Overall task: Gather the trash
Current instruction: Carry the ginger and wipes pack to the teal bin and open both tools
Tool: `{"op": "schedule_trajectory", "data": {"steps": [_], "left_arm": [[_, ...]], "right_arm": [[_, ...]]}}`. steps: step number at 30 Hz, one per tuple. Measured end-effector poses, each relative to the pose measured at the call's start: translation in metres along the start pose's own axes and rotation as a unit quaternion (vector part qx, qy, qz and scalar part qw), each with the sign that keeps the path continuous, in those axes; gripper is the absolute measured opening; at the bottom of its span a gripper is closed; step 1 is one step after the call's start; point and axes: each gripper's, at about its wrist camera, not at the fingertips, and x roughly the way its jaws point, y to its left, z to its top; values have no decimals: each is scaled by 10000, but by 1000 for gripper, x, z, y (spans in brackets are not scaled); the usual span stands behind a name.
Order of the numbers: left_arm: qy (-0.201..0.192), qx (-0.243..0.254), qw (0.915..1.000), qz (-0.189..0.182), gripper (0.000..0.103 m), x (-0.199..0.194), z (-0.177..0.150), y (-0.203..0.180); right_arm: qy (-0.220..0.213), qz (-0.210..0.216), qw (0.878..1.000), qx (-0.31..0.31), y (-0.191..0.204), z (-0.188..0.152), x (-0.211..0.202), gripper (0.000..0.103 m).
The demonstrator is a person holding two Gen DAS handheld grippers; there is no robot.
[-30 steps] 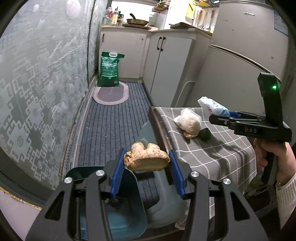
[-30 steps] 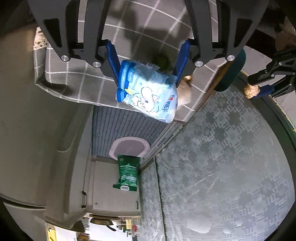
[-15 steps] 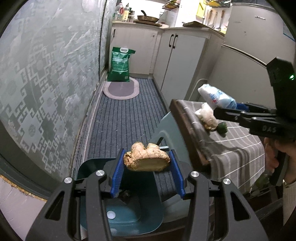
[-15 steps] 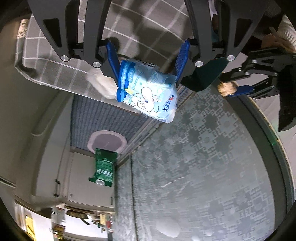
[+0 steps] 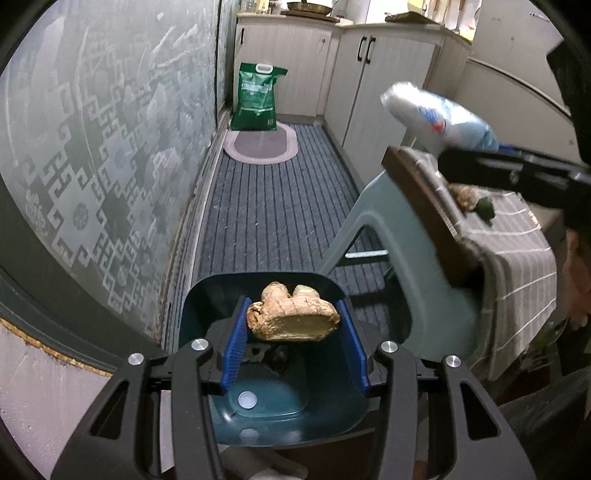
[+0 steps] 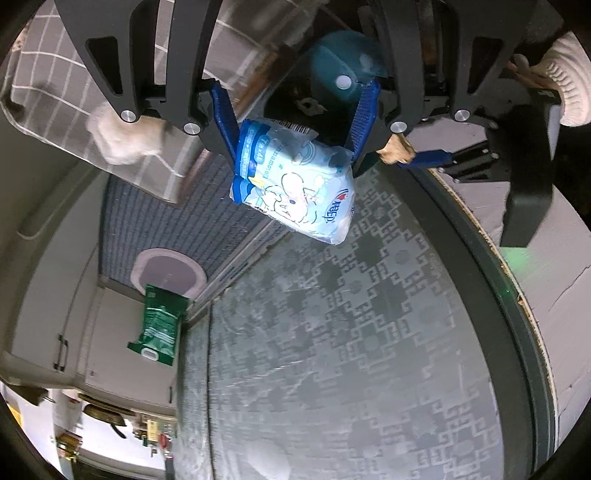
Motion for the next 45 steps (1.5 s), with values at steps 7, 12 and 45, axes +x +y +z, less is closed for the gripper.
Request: {"op": "schedule_trajectory", "data": {"steps": [7, 12, 45], "left_arm": [[189, 61, 9998, 34, 51, 19, -7, 6], [117, 49, 9999, 22, 51, 12, -8, 11], [-763, -478, 9959, -4, 26, -74, -4, 48]], "right_arm": [[58, 110, 9999, -46, 16, 8, 15, 55], [202, 132, 9996, -118, 27, 9, 28, 55], [1809, 384, 9792, -839, 86, -30, 122, 76]]}}
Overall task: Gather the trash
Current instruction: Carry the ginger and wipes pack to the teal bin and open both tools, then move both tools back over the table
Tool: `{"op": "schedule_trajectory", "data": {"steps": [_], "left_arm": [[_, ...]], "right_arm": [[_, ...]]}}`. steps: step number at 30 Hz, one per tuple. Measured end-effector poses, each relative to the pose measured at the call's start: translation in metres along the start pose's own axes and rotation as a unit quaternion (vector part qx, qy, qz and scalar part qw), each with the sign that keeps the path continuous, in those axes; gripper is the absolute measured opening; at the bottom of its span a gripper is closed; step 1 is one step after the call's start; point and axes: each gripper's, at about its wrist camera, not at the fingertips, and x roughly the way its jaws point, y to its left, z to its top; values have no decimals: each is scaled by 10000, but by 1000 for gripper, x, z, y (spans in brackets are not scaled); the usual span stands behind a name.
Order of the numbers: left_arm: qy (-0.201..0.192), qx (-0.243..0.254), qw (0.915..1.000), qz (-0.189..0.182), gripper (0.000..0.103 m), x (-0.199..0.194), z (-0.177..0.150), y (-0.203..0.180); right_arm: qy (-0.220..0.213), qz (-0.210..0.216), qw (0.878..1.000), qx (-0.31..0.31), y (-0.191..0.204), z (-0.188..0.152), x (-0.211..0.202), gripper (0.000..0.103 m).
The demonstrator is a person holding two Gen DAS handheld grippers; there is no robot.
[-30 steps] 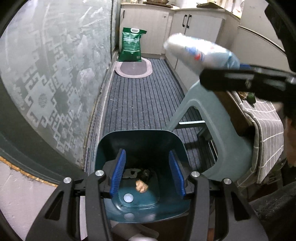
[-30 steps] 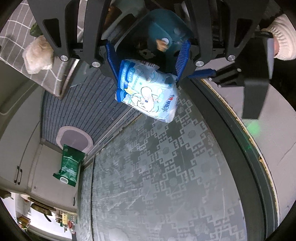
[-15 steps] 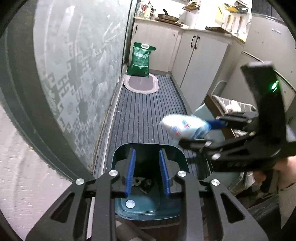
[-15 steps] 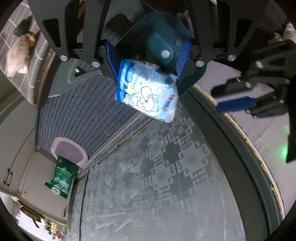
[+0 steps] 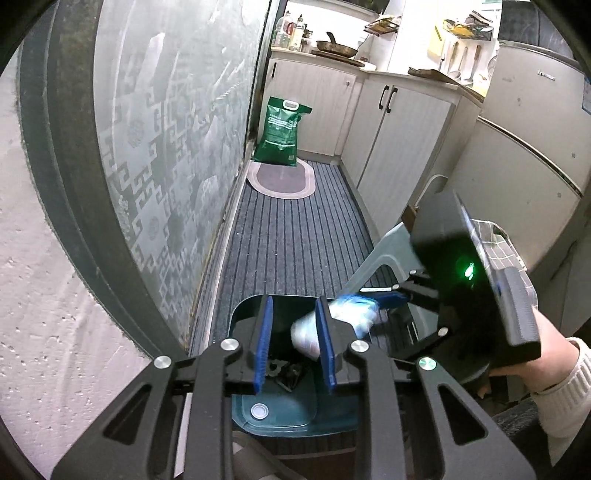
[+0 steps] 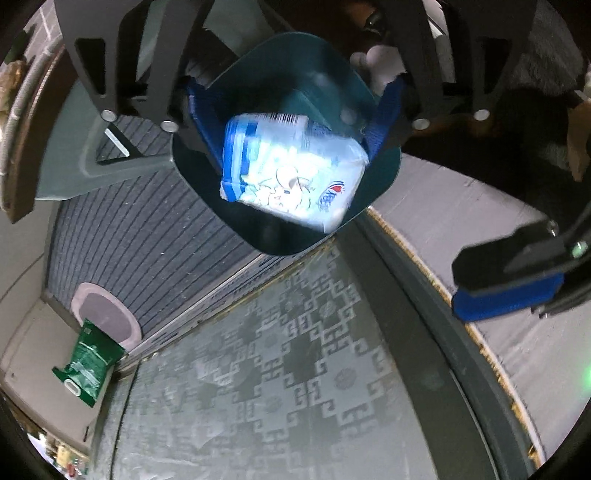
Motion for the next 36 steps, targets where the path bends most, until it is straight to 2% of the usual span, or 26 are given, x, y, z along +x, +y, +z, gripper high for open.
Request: {"op": "schedule_trajectory", "data": {"steps": [6, 13, 23, 32, 36], "left_arm": [[-102, -38, 9999, -30, 25, -8, 3, -1], [-208, -73, 9997, -41, 25, -13, 8, -6], [-482, -61, 9988, -75, 25, -19, 22, -24], [-561, 46, 9981, -253, 26, -9, 35, -52], [-556, 123, 9980, -283, 27, -3, 38, -66]], "right_arm": [[116, 51, 9999, 42, -2, -3, 2, 76], [29, 146, 9999, -2, 1, -2, -5, 76], [-458, 185, 9988, -9, -7, -7, -41, 60], [-935, 15, 9955, 151, -27, -21, -79, 49], [-1079, -64, 9939, 234, -40, -30, -94, 48]]}}
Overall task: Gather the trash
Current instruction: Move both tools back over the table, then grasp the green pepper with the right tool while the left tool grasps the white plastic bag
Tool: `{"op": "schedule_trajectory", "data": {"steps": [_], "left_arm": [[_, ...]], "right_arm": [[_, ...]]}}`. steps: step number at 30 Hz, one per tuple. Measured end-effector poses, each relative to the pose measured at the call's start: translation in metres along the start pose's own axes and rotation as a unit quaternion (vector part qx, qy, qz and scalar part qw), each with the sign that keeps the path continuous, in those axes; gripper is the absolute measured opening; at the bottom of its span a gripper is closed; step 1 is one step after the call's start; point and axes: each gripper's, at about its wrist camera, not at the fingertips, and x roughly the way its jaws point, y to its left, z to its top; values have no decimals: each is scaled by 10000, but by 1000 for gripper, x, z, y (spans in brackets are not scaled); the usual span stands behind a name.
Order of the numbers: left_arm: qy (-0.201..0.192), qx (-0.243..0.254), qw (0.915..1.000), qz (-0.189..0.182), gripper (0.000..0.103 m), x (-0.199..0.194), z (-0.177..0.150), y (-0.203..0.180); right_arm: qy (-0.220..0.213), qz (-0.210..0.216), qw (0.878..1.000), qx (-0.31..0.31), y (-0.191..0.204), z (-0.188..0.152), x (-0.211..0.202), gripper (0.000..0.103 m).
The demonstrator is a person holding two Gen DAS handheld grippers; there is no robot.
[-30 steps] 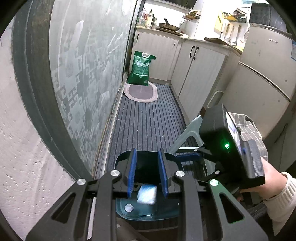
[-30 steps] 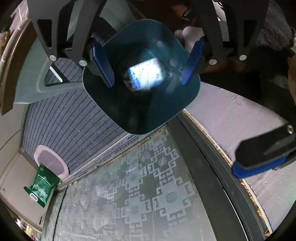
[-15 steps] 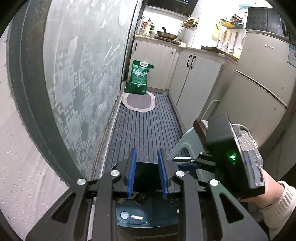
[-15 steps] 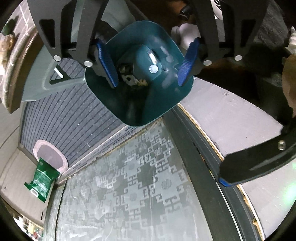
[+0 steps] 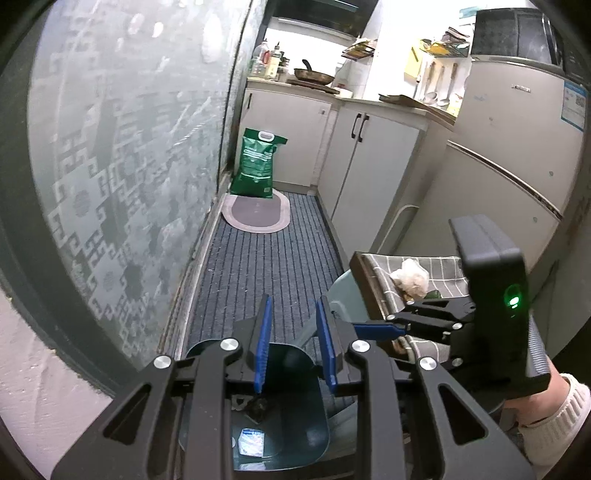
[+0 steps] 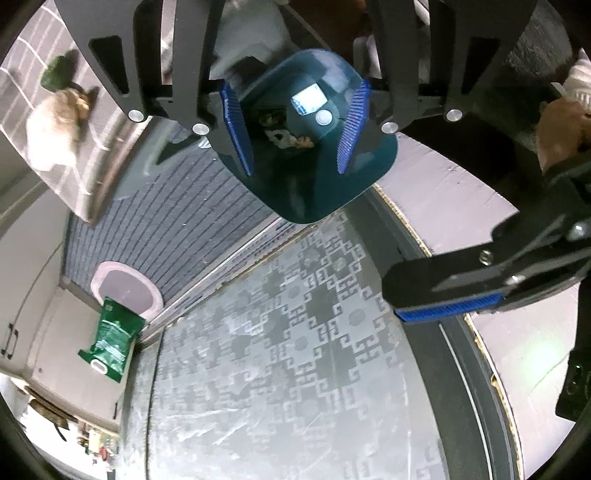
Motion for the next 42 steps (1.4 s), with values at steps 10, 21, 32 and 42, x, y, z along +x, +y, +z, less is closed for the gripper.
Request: {"op": "schedule_trajectory", "data": {"steps": [10, 21, 32, 42], "left_arm": [[81, 121, 9998, -103, 33, 19, 2, -30], [148, 163, 9994, -269, 35, 44, 9, -59], [278, 224, 9986, -383, 39, 70, 13, -85], [434, 349, 9969, -550, 43, 91, 12, -105]], "right_arm": [[-311, -309, 9986, 286, -40, -16, -36, 48], [-464, -786, 9939, 622, -87, -41, -69, 48], [-396, -1111, 9899, 791, -117, -67, -80, 48], [-195, -1279, 9876, 894, -139, -82, -72, 48]]}}
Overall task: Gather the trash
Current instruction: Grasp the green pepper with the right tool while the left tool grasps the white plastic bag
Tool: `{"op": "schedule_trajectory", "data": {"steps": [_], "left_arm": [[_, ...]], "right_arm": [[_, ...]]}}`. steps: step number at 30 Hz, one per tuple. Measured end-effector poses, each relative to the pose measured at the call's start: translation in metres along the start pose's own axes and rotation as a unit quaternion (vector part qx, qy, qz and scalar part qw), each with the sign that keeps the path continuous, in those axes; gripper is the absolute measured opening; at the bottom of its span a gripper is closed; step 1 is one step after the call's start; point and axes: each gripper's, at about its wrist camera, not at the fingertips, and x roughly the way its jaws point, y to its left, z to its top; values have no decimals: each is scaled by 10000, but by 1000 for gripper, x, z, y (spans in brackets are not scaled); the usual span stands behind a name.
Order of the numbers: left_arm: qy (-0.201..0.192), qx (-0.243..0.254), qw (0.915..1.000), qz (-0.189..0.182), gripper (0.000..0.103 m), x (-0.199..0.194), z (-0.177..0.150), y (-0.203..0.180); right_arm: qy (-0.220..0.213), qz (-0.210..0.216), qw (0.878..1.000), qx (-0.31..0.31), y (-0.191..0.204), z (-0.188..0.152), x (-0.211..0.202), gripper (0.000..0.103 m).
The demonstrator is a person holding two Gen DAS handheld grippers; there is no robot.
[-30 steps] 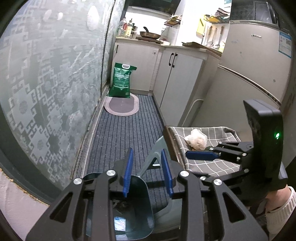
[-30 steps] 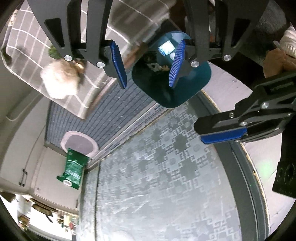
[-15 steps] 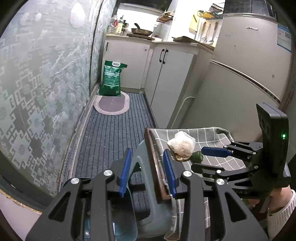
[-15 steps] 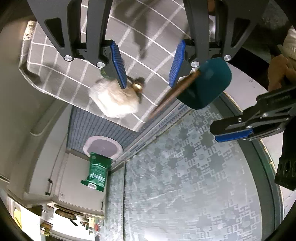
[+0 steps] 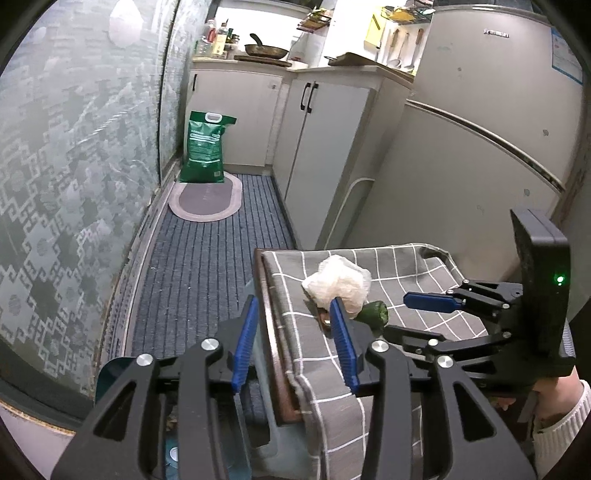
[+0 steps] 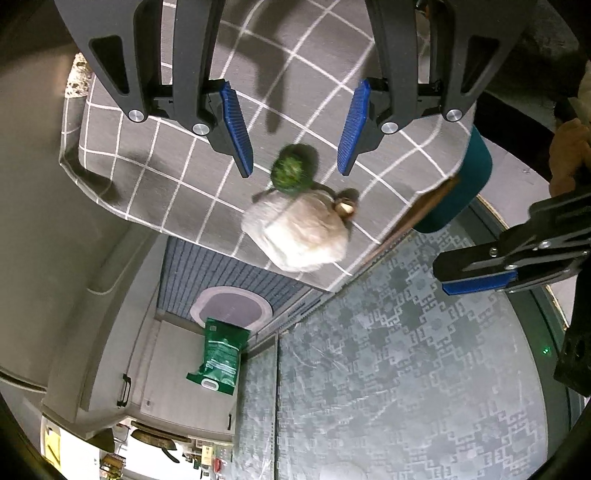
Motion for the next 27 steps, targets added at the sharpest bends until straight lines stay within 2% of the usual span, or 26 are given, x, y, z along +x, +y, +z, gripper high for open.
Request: {"op": "schedule_trajectory", "data": {"steps": [3, 6, 9, 12, 27], "left_arm": [[66, -7, 10000, -23, 43, 7, 1, -3], [188, -47, 9997, -148, 43, 14, 3, -4], [269, 18, 9995, -182, 42, 22, 3, -9], [332, 30, 9992, -231, 42, 29, 3, -12], [470, -20, 9986, -236, 41, 64, 8, -29]], "right_arm": [[20, 25, 10000, -4, -2, 0, 7, 48], [67, 95, 9999, 41, -4, 1, 16, 44], [77, 86, 9999, 30, -4, 2, 22, 37], [60, 180, 9998, 80, -8, 3, 25, 26], [5, 202, 9996, 211, -31, -14, 3, 24]]}}
